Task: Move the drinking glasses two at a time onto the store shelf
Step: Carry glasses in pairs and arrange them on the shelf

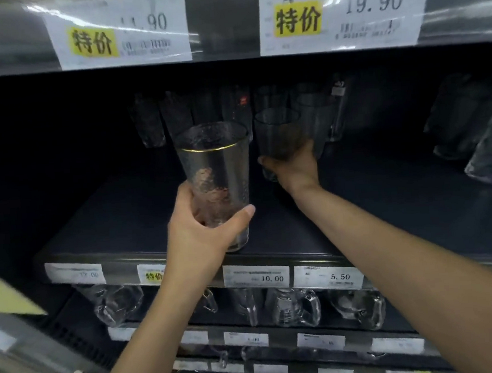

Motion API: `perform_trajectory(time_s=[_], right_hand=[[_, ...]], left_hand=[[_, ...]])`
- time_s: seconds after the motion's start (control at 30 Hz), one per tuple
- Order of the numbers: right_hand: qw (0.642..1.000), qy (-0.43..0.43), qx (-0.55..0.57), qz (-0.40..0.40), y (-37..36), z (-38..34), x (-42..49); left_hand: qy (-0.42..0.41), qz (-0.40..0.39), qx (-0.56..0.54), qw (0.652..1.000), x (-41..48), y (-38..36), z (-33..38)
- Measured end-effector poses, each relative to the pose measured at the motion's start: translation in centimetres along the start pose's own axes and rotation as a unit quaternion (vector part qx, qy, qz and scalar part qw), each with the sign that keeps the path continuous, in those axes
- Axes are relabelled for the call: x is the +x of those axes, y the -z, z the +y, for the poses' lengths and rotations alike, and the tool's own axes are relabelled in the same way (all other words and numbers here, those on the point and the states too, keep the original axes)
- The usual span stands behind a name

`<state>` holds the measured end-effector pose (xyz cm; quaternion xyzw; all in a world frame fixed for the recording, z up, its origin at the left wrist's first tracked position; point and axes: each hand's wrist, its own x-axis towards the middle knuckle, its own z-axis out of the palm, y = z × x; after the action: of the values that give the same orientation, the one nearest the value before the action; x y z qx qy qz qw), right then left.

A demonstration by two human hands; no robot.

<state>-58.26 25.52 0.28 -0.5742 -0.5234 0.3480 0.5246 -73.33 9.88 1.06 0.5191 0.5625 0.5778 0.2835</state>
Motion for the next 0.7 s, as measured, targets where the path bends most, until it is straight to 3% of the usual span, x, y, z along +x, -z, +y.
perform_trajectory(time_s=[0.27,0.7], right_hand=[[0.995,0.002,-0.053,0.083,-2.6,0.8,1.8],[0.987,-0.011,-0.081,0.136,-3.4,0.8,2.7]], left_hand=[[-0.002,-0.032,-0.015,0.999,1.4,1.0,-1.3],[-0.013,-0.074,-0.043,0.996,1.6,1.6,-2.0]])
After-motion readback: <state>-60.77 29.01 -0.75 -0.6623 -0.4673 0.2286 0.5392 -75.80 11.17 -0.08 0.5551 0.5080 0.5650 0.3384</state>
